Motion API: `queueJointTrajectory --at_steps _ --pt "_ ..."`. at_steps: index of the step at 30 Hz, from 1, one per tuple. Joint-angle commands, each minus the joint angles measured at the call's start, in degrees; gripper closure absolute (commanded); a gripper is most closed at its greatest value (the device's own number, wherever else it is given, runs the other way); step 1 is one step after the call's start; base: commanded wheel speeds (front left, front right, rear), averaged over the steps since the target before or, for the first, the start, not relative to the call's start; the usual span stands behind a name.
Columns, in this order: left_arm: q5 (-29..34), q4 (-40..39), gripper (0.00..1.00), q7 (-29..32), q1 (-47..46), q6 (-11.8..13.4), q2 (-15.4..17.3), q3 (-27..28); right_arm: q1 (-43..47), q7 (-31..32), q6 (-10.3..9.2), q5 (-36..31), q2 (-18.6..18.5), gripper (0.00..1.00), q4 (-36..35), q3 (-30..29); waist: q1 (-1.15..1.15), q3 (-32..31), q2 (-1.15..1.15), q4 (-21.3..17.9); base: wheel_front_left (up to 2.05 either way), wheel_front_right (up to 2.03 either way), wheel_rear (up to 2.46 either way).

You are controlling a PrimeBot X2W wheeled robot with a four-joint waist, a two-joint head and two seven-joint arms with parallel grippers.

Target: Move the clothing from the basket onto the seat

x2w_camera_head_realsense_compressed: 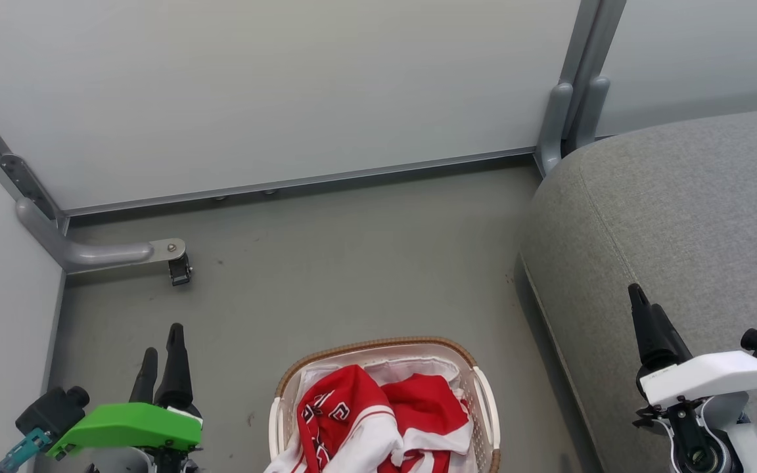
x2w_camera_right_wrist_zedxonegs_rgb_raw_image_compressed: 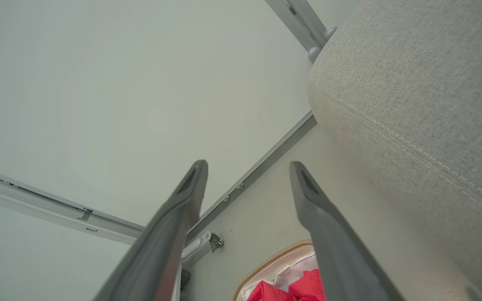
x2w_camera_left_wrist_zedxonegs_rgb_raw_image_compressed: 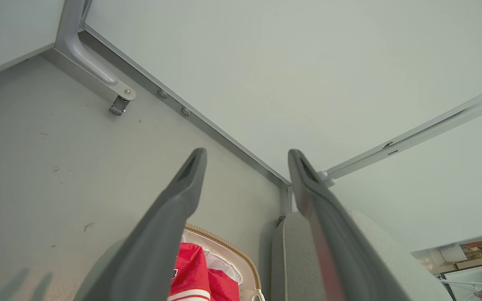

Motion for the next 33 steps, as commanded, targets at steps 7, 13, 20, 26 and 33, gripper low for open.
queueJointTrajectory --at_steps 7,13,20,26,33 --pt "8.03 -0.44 0.00 -1.77 -0.41 -0.33 0.52 -1.17 -0.78 -1.79 0.02 -8.24 -0.58 0.00 -1.21 0.07 0.00 0.19 0.00 0.00 0.00 0.00 0.00" --pt "13.68 -0.26 0.00 -2.80 -0.22 -0.35 0.55 -1.75 -0.42 -2.82 0.02 -13.96 -0.51 0.00 -0.94 -0.02 0.00 0.25 0.00 0.05 0.00 0.00 0.00" --pt "18.65 0.20 0.00 -3.94 0.15 -0.26 0.51 -1.77 0.08 -3.95 0.02 -19.08 -0.27 0.00 -0.65 0.45 0.00 0.25 0.00 0.10 0.00 0.00 0.00" --pt "22.32 0.95 0.00 -4.83 0.39 -0.06 0.42 -1.86 0.24 -4.85 0.02 -22.87 -0.63 0.00 -0.08 1.11 0.00 0.21 0.00 0.24 0.00 0.00 0.00" --pt "26.28 2.39 0.00 -5.87 0.72 0.52 0.36 -1.93 0.50 -5.89 0.02 -27.54 -0.57 0.00 0.51 1.55 0.00 0.16 0.00 0.44 0.00 0.00 0.00"
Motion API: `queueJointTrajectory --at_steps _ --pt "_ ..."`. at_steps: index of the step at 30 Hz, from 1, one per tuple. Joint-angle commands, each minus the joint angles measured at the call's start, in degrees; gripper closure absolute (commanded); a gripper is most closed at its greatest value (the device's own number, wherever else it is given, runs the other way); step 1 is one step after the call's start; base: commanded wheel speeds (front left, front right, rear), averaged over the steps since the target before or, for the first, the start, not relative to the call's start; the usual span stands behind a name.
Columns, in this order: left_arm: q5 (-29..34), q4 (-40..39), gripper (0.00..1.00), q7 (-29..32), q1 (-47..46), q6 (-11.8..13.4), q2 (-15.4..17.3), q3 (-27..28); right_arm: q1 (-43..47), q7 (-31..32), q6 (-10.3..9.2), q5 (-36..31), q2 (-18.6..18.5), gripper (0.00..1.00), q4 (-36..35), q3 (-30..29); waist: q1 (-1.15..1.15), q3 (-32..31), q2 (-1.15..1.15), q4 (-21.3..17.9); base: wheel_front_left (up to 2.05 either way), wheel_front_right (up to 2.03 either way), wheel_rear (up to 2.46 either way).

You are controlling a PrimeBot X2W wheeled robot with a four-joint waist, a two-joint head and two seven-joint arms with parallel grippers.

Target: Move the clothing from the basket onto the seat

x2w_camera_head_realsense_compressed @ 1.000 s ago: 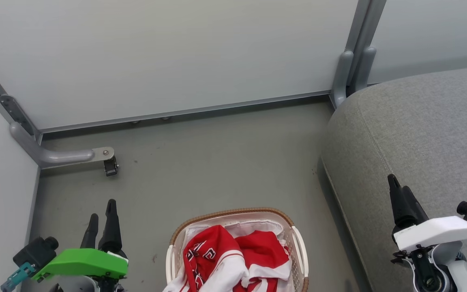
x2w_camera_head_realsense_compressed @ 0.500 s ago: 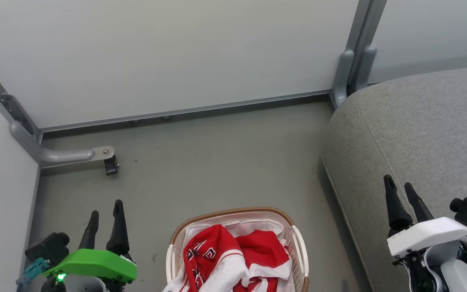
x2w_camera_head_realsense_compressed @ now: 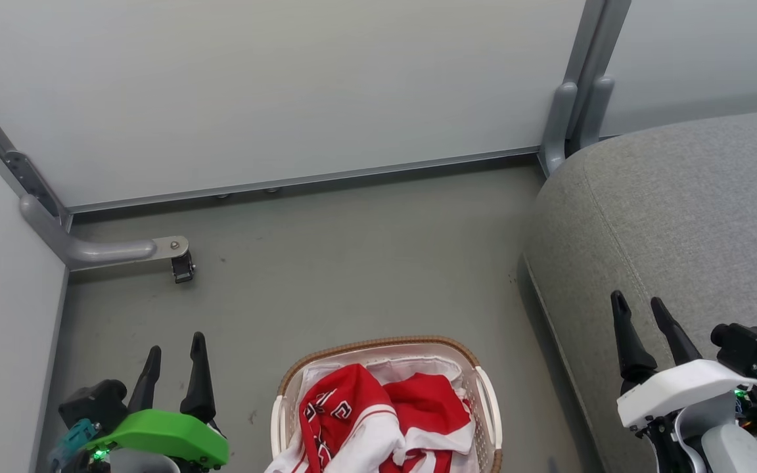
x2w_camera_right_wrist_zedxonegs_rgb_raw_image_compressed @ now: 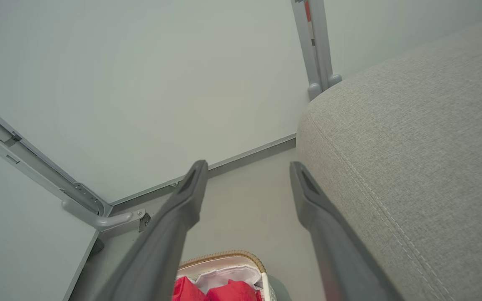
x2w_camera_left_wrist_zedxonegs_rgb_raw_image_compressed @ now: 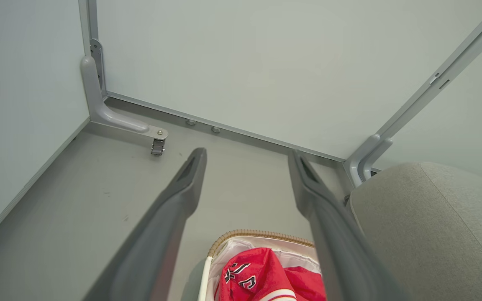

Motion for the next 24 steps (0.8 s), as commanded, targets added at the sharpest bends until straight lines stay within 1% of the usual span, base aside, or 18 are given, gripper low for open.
queueJointTrajectory --at_steps 1,9,24 --pt "1.72 -0.06 0.00 -0.50 0.58 0.41 0.33 0.00 0.19 -0.61 0.01 -1.53 -0.36 0.00 -0.16 0.10 0.00 0.00 0.00 0.03 0.00 0.00 0.00" --pt "5.97 0.38 0.00 -1.64 0.98 0.54 0.32 -0.31 0.36 -1.66 0.01 -5.98 -0.25 0.00 -0.07 0.72 0.00 0.12 0.00 0.20 0.00 0.00 0.00" --pt "10.22 0.00 0.00 -3.40 1.42 1.06 0.37 -1.38 0.99 -3.52 0.02 -12.97 0.12 0.00 -0.18 1.11 0.00 0.44 0.00 0.47 0.00 0.00 0.00"
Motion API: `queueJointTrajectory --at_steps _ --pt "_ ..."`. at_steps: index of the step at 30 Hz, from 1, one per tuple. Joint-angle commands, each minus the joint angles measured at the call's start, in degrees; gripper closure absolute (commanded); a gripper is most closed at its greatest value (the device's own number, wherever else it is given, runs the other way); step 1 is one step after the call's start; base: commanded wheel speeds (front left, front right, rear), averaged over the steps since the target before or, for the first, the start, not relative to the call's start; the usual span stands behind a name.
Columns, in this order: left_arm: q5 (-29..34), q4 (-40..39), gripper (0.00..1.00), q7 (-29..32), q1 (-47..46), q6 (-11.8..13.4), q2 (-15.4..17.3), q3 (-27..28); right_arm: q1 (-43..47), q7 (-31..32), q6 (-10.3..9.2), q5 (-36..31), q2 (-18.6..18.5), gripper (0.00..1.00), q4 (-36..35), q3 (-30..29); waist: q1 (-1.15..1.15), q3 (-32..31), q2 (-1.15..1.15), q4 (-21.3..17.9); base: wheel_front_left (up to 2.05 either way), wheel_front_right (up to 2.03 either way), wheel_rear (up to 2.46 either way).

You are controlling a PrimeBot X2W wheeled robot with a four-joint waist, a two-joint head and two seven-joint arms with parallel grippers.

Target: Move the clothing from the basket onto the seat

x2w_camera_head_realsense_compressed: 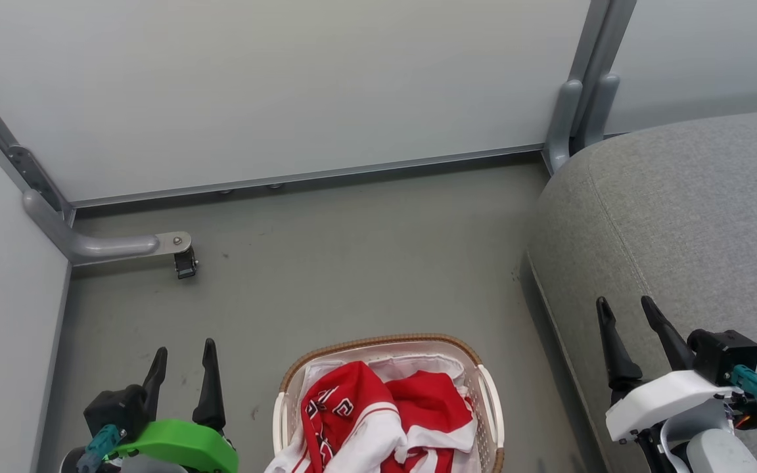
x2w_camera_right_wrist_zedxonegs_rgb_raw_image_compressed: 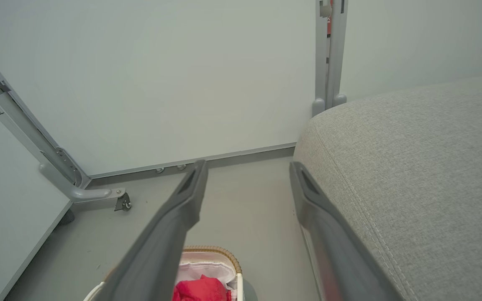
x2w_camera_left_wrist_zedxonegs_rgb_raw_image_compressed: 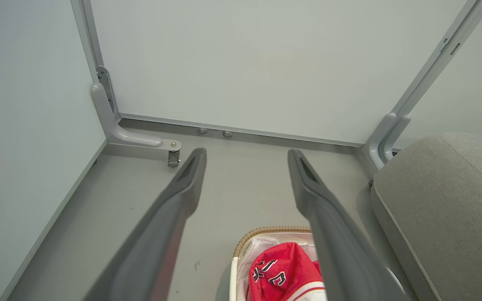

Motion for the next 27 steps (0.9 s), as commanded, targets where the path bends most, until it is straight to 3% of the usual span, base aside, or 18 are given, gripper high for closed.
queueJointTrajectory --at_steps 1,27 --pt "0.89 -0.29 0.00 -0.52 0.57 0.20 0.36 -0.11 0.47 -0.65 0.02 -1.45 -0.18 0.00 -0.19 0.11 0.00 -0.01 0.00 0.03 0.00 0.00 0.00" --pt "6.53 0.67 0.00 -2.93 2.28 0.22 0.44 -1.27 2.39 -3.11 0.01 -10.02 1.35 0.00 0.66 -1.18 0.00 0.16 0.00 0.14 0.00 0.00 0.00"
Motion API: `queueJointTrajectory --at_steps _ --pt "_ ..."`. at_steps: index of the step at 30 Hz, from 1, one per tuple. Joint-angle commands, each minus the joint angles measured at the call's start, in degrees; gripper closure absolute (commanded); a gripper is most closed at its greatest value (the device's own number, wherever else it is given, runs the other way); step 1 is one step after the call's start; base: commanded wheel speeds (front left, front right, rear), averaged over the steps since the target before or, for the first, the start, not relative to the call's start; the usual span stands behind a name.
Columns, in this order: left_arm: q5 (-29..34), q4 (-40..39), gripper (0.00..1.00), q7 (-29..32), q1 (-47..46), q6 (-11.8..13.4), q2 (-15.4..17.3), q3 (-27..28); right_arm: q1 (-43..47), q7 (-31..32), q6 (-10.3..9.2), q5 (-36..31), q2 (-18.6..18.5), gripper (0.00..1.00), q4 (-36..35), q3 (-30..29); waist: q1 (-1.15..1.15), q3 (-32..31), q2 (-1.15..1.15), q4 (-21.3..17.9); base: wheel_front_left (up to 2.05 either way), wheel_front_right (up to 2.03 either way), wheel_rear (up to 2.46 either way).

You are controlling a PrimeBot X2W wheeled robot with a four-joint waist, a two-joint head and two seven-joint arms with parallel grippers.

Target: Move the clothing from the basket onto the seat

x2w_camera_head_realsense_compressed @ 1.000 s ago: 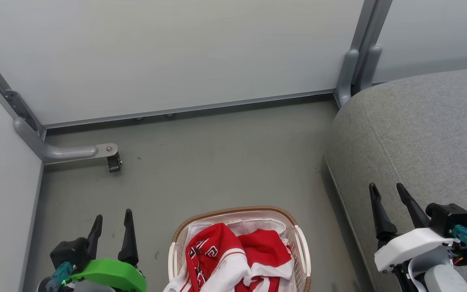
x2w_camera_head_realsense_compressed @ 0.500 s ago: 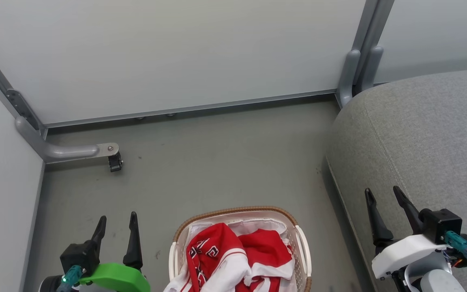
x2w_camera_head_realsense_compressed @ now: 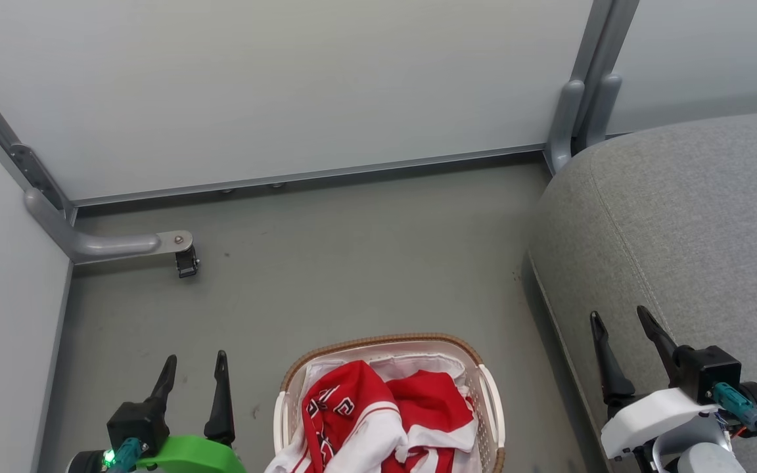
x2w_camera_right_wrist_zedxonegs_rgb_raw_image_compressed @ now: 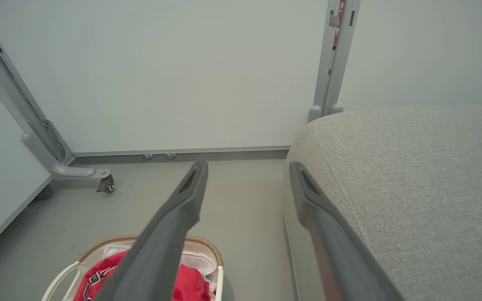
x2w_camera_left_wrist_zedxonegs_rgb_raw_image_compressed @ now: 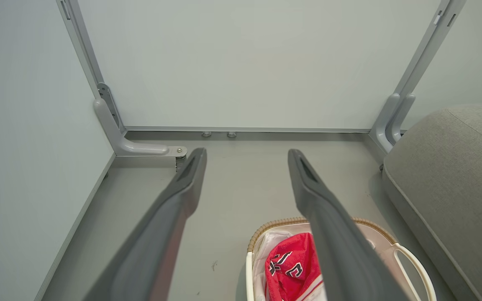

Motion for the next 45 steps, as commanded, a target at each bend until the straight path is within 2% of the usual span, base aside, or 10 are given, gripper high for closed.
queueJointTrajectory --at_steps 1,11,21,33,45 --pt "-0.13 0.07 0.00 -0.06 0.92 -0.30 0.39 -0.21 0.72 -0.28 0.00 -0.24 -0.08 0.00 -0.08 -0.05 0.00 0.29 0.00 -0.12 0.00 0.00 0.00" --pt "-1.62 1.76 0.00 -0.05 -3.50 -0.05 0.37 -3.10 -3.76 -0.27 -0.01 1.00 -0.67 0.00 -2.57 1.45 0.00 7.84 0.00 -2.72 0.00 0.00 0.00" --pt "-4.82 7.61 0.00 -0.05 -10.98 0.04 0.37 -9.44 -9.58 -0.27 -0.01 2.69 -1.40 0.00 -3.80 4.13 0.00 17.63 0.00 -7.27 0.00 0.00 0.00" --pt "-7.08 19.83 0.00 -0.05 -22.38 2.55 0.40 -17.19 -15.85 -0.27 -0.01 3.73 -0.98 0.00 -6.39 7.36 0.00 29.38 0.00 -12.38 0.00 0.00 0.00" --pt "-9.82 34.56 0.00 -0.05 -32.77 4.02 0.42 -20.31 -21.10 -0.27 -0.01 4.27 0.65 0.00 -11.61 11.92 0.00 38.80 0.00 -16.56 0.00 0.00 0.00"
